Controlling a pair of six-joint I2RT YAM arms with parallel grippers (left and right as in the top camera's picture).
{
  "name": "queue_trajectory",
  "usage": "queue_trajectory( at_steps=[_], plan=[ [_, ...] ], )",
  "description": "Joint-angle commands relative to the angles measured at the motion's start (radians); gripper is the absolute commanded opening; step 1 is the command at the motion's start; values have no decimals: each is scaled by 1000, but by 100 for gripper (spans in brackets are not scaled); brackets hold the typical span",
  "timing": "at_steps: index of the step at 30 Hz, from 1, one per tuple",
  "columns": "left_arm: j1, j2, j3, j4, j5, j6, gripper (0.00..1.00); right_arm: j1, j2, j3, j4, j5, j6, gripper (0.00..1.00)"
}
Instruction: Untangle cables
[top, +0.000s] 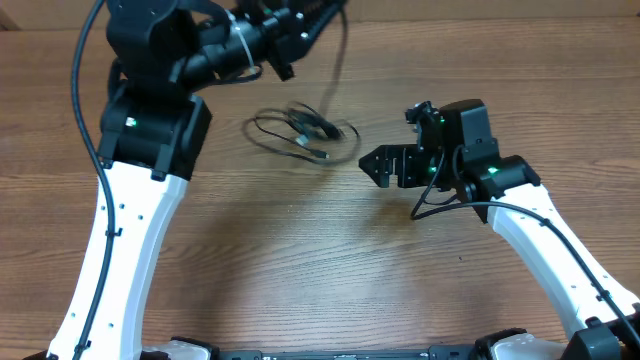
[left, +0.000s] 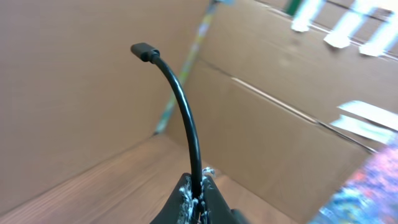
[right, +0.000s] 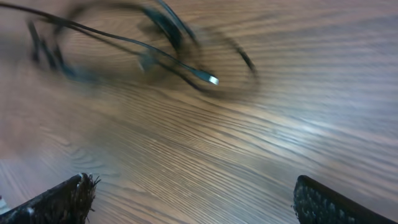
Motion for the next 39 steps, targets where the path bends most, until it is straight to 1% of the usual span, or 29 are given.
queue_trajectory(
  at_steps=[1,4,5,6,10,11,12,16,17,18,19,20,21,22,25,28,32,33,35,39],
  plan=[
    [0,-7,19,-5,40,-14,4,21,13,12,29,-14,-7,100],
    [17,-7,19,-117,4,53,4,24,33,12,34,-7,-7,100],
    [21,-7,19,-163,-28,85,5,24,44,11,30,-6,-7,100],
    [24,-6,19,-219,-89,122,4,24,55,11,24,-7,-7,97],
    [37,6,19,-404,-398,198,4,24,98,11,-16,-3,-7,75],
    [40,13,18,-446,-478,203,4,24,108,11,-26,-2,-7,73],
    [42,18,18,-481,-538,213,4,24,113,11,-35,4,-7,73],
    [60,58,18,-612,-787,226,4,24,117,11,-74,84,4,83],
    [66,73,18,-636,-816,226,8,24,117,11,-82,103,4,86],
    [72,90,18,-656,-816,226,26,24,117,11,-91,120,4,87],
    [76,113,18,-680,-779,226,56,24,117,11,-101,128,3,89],
    [76,126,18,-694,-751,226,67,24,117,11,-106,128,3,91],
    [76,140,18,-711,-714,226,76,24,117,11,-110,128,3,92],
    [74,158,18,-733,-666,227,80,24,117,11,-114,128,3,93],
    [68,208,18,-808,-508,227,81,24,117,11,-122,128,3,93],
    [56,264,18,-894,-397,227,78,24,117,11,-132,128,0,92],
    [13,351,18,-992,-383,291,67,24,117,11,-140,128,0,92],
    [-3,377,18,-1006,-383,315,66,24,117,11,-139,129,0,92],
    [-35,426,18,-1014,-382,369,67,24,117,11,-138,129,0,92],
    [-104,508,18,-1012,-385,545,69,23,117,11,-140,129,0,92]
  ],
)
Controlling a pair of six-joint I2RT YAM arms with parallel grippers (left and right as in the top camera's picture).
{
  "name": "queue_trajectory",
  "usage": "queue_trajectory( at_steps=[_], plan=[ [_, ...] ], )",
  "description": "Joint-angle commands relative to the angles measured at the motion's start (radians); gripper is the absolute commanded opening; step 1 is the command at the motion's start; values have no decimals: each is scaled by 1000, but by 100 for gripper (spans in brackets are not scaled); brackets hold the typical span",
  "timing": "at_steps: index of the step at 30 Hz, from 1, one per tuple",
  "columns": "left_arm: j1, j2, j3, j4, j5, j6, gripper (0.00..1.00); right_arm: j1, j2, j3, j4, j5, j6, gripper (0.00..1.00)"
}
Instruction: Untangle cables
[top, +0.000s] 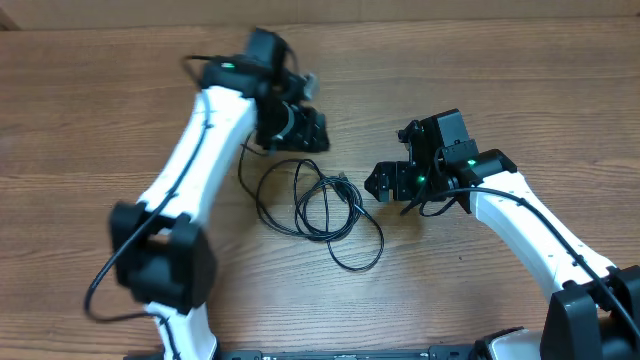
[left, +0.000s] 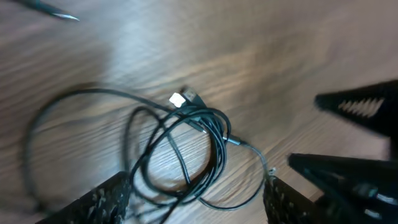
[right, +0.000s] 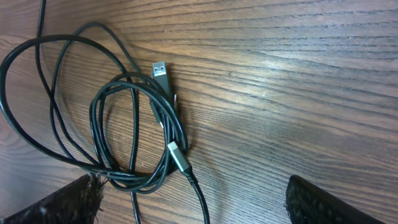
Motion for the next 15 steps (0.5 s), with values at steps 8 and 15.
queue_trajectory(
  at_steps=[8,15],
  plan=[
    [-111,150,15,34,-135,311,71,-9,0,12,-63,232,109,93],
    [-114,228,15,74,-177,351,72,-77,0,12,-77,231,162,96]
  ],
)
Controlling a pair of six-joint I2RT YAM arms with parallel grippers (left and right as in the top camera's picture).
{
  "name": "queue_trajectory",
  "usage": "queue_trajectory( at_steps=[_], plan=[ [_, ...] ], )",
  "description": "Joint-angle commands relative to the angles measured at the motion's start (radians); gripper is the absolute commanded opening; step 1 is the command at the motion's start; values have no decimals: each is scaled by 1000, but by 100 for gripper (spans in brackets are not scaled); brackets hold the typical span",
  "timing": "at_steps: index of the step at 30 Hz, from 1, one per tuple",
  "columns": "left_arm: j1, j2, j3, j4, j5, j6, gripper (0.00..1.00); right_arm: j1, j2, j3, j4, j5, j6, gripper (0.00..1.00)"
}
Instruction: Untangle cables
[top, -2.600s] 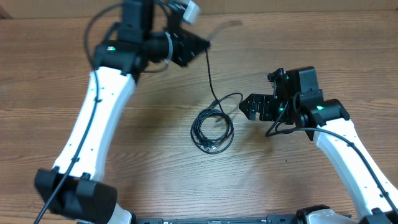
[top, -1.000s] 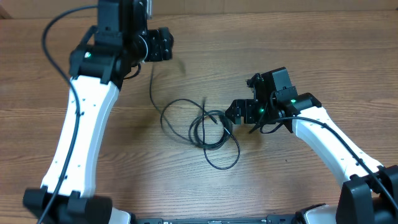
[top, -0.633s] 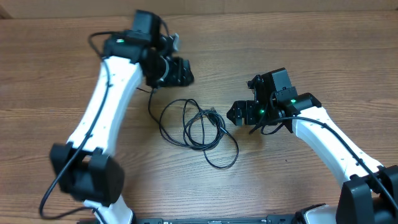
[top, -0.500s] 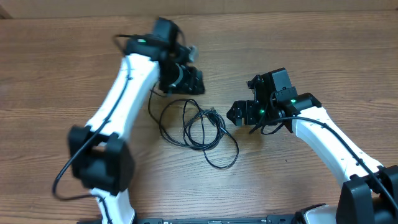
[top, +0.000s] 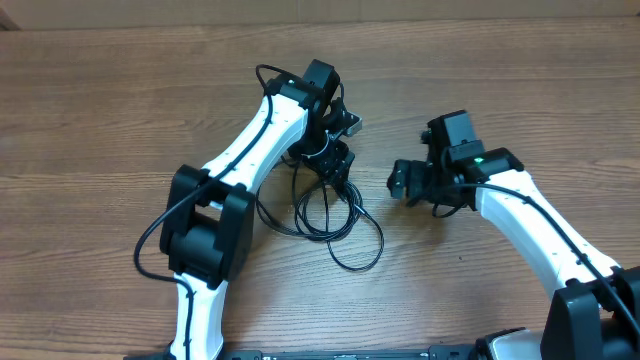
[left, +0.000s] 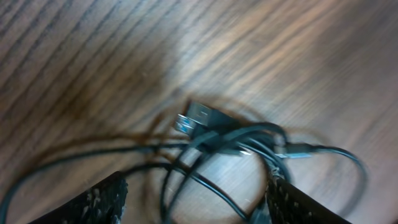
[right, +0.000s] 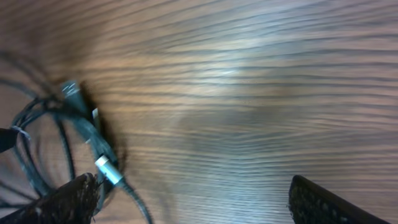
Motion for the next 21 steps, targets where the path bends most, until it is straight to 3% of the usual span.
queue_trajectory(
  at_steps=[1,6,13,19,21],
  plan=[
    [-1,43,15,6,-36,54,72,-36,0,12,2,17,39,96],
    [-2,69,14,6,-35,54,69,-61,0,12,2,-26,39,96],
    [-3,109,14,-14,-35,50,39,-62,0,13,2,-28,39,96],
    [-8,111,14,-29,-35,50,38,-62,0,13,1,-29,39,96],
    [-8,111,14,-32,-35,50,19,-62,-1,13,-2,-29,39,96]
  ],
)
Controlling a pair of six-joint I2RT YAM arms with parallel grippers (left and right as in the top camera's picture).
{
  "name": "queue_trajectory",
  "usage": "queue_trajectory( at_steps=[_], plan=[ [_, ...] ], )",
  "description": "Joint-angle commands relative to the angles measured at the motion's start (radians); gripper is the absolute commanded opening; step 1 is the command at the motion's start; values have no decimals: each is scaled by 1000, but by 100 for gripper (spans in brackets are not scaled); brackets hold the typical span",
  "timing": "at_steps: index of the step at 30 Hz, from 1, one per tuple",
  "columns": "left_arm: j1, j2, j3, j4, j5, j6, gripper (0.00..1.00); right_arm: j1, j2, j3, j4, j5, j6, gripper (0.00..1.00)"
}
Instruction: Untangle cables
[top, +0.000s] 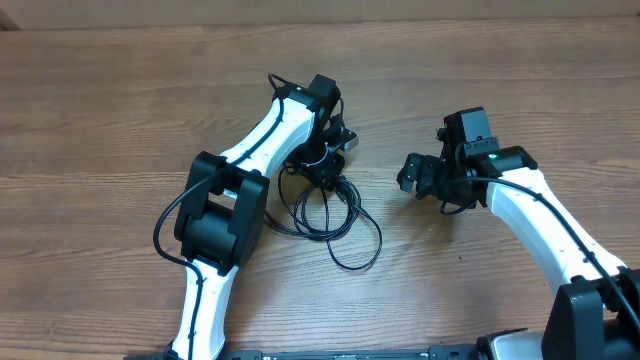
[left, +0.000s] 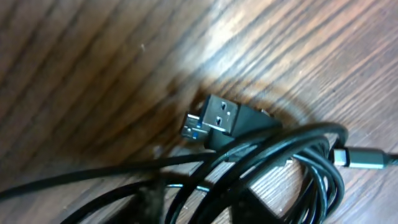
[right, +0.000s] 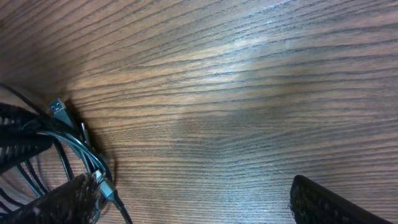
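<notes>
A tangle of thin black cables (top: 325, 205) lies in loops mid-table. My left gripper (top: 325, 165) is down on its top end. In the left wrist view a black USB plug (left: 214, 118) lies just ahead, and a silver-tipped connector (left: 367, 158) sits at the right. The gripper (left: 199, 208) is open about halfway, with several strands running between its fingers. My right gripper (top: 410, 178) hovers open to the right of the tangle, nothing between its fingers (right: 323, 199). Its view catches the cables (right: 68, 143) at the left edge.
The wooden table (top: 500, 80) stretches all round the tangle. A loose loop of cable (top: 355, 255) trails toward the front. The left arm (top: 250, 160) reaches in from the front left, and the right arm (top: 540, 220) from the front right.
My left gripper has dropped closer onto the tangle's top end, and its fingers stand nearer together, with strands between them. The right gripper has shifted slightly to the right, still open.
My left gripper was raised, shut on a cable end, with the right gripper open beside the bunched tangle. Then the cables lay spread in loops, the left gripper open beside them. It then hovered over the plug, and now sits among the strands.
</notes>
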Motion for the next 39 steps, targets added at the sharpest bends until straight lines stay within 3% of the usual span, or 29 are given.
queue_trajectory(
  at_steps=[1,6,11,21,24,27,29,30,36,39],
  plan=[
    [-6,12,14,0,-5,7,5,-3,-1,13,-1,-2,4,96],
    [-6,5,52,3,16,-79,4,-3,-1,14,0,-42,-8,96],
    [8,-5,217,-76,308,-79,4,-2,-1,14,33,-332,-203,95],
    [55,-8,551,-303,632,-48,4,-2,-1,14,80,-342,-218,89],
    [55,-8,586,-334,673,-45,4,-2,-1,14,116,-341,-210,74],
    [63,-8,600,-349,657,-45,4,-2,-1,14,145,-311,-159,40],
    [71,-8,599,-350,624,-45,4,-2,-1,14,145,-264,-106,9],
    [76,-8,599,-350,586,-46,4,-3,-1,14,142,-243,-90,4],
    [114,-8,599,-357,271,-111,4,-14,-17,14,85,-89,-7,4],
    [151,-8,599,-355,197,-137,4,-43,-57,14,74,-67,5,4]
  ],
)
